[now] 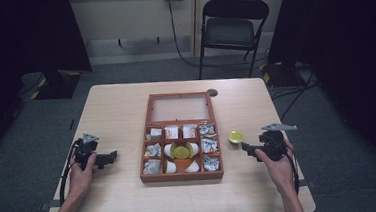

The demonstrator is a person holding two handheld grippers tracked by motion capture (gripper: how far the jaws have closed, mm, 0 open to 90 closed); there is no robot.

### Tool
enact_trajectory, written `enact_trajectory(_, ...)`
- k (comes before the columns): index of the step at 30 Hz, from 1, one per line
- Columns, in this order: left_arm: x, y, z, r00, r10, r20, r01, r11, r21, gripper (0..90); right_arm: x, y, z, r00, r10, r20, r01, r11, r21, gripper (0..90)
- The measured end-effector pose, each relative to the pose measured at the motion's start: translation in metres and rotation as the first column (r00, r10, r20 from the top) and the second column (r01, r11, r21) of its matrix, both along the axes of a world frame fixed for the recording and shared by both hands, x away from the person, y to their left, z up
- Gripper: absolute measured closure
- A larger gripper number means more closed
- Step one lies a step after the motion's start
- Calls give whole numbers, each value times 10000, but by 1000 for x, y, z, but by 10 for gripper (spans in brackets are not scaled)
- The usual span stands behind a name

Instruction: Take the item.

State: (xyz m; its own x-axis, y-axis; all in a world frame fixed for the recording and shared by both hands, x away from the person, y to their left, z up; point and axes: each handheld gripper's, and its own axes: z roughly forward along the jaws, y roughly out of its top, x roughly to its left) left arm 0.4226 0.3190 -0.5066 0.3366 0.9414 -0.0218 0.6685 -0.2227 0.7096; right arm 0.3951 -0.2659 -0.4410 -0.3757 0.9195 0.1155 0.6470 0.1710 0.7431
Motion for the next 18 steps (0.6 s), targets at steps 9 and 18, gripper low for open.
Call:
enact_trajectory(9,0,0,0,10000,-3,-7,3,10000,-5,0,-11,-11,-4,9998,-175,-17,175,9997,-170,180)
enact_trajectory(18,0,0,0,10000,-2,-8,2,10000,-7,0,-27,-30,-17,9976,-627,-299,610,9966,-547,170)
